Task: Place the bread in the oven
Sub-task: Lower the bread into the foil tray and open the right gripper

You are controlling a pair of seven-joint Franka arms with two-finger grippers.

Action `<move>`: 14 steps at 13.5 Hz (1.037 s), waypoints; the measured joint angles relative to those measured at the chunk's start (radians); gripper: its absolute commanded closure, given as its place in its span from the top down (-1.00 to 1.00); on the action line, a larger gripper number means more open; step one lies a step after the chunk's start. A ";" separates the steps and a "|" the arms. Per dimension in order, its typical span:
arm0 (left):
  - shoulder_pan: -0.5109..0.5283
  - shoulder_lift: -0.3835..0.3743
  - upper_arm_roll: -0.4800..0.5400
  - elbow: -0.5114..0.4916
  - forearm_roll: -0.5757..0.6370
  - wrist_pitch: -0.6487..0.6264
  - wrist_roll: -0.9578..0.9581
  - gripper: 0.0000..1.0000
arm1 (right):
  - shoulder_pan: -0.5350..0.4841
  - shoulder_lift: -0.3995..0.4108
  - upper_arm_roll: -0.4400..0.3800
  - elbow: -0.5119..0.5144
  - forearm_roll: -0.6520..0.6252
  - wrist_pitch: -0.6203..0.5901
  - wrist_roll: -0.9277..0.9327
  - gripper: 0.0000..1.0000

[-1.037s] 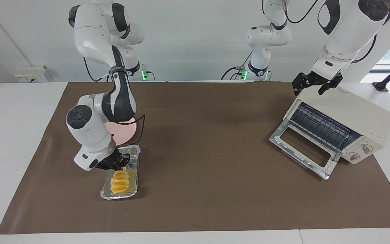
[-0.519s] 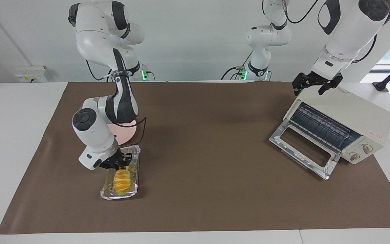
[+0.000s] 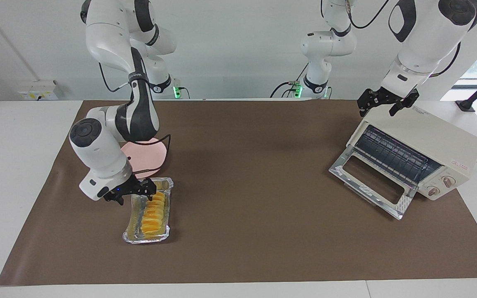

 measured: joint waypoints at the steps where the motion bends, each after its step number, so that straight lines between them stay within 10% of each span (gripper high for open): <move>1: 0.000 0.000 0.000 0.000 0.000 0.000 0.000 1.00 | -0.008 0.003 -0.002 -0.005 -0.004 0.012 -0.012 1.00; 5: 0.000 0.000 0.000 0.000 0.000 0.000 0.000 1.00 | -0.038 0.032 -0.004 -0.054 -0.018 0.099 -0.025 0.96; 10: 0.000 0.000 0.000 0.000 0.000 0.000 0.000 1.00 | -0.042 0.047 -0.005 -0.107 -0.020 0.186 -0.024 -0.87; 14: 0.000 0.000 0.000 0.000 0.000 0.000 0.000 1.00 | -0.037 0.047 -0.004 -0.153 -0.020 0.241 0.016 -1.00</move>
